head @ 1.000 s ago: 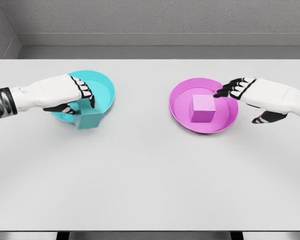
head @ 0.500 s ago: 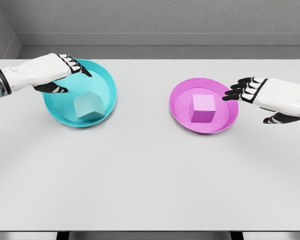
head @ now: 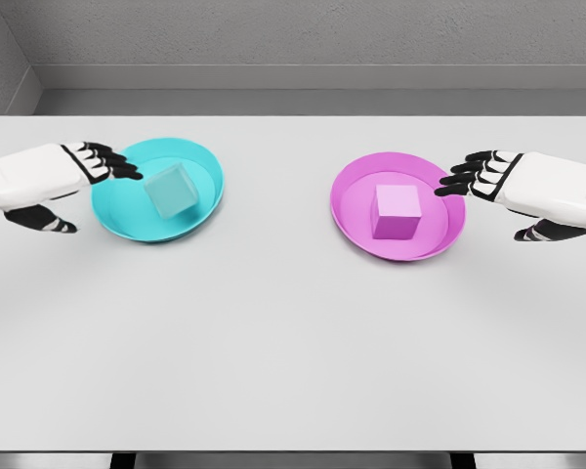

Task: Place the blocks in the corresponding plates according to their colors

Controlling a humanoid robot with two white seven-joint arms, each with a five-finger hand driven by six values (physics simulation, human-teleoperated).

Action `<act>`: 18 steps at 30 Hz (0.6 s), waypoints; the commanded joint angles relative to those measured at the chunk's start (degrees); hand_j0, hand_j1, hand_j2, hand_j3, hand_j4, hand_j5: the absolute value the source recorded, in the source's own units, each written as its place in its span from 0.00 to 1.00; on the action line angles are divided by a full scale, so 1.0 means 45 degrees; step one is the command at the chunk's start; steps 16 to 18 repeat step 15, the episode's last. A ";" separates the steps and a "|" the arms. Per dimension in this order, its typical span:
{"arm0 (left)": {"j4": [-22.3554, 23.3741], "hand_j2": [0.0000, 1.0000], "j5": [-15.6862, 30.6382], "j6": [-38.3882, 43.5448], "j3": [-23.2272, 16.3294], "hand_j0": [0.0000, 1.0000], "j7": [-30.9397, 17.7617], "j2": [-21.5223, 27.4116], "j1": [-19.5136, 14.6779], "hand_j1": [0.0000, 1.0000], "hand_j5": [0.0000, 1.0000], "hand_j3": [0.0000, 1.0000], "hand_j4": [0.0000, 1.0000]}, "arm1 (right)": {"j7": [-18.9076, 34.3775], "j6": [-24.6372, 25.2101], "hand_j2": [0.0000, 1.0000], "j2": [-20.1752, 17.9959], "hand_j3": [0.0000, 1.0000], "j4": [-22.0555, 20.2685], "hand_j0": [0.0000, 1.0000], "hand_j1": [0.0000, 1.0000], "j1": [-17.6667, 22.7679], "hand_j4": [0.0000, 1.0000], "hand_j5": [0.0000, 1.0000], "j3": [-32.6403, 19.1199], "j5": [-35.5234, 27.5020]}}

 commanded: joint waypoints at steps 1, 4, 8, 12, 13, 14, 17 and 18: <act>-0.0330 1.00 0.0241 0.0019 0.0124 1.00 -0.0006 0.0547 0.0038 1.00 1.00 1.00 1.00 | -0.0006 0.0030 1.00 -0.0011 1.00 -0.0002 1.00 1.00 0.0000 1.00 1.00 -0.0003 -0.0076; -0.0349 1.00 0.0241 0.0019 0.0632 1.00 -0.0006 0.0645 0.0780 1.00 1.00 1.00 1.00 | -0.0006 0.0030 1.00 -0.0011 1.00 -0.0002 1.00 1.00 0.0000 1.00 1.00 -0.0003 -0.0076; -0.0525 1.00 0.0241 0.0019 0.0632 1.00 -0.0065 0.0645 0.0819 1.00 1.00 1.00 1.00 | -0.0006 0.0030 1.00 -0.0011 1.00 -0.0002 1.00 1.00 0.0000 1.00 1.00 -0.0003 -0.0076; -0.0525 1.00 0.0241 0.0019 0.0632 1.00 -0.0065 0.0645 0.0800 1.00 1.00 1.00 1.00 | -0.0006 0.0030 1.00 -0.0011 1.00 -0.0002 1.00 1.00 0.0000 1.00 1.00 -0.0003 -0.0076; -0.0525 1.00 0.0241 0.0019 0.0632 1.00 -0.0065 0.0645 0.0819 1.00 1.00 1.00 1.00 | -0.0006 0.0030 1.00 -0.0011 1.00 -0.0002 1.00 1.00 0.0019 1.00 1.00 -0.0003 -0.0076; -0.0525 1.00 0.0241 0.0019 0.0632 1.00 -0.0065 0.0645 0.0819 1.00 1.00 1.00 1.00 | -0.0006 0.0030 1.00 0.0008 1.00 -0.0002 1.00 1.00 0.0000 1.00 1.00 -0.0003 -0.0076; -0.0525 1.00 0.0241 0.0019 0.0632 1.00 -0.0065 0.0645 0.0819 1.00 1.00 1.00 1.00 | -0.0006 0.0030 1.00 0.0008 1.00 -0.0002 1.00 1.00 0.0000 1.00 1.00 -0.0003 -0.0076; -0.0525 1.00 0.0241 0.0019 0.0632 1.00 -0.0065 0.0645 0.0819 1.00 1.00 1.00 1.00 | -0.0006 0.0030 1.00 0.0008 1.00 -0.0002 1.00 1.00 0.0000 1.00 1.00 -0.0003 -0.0076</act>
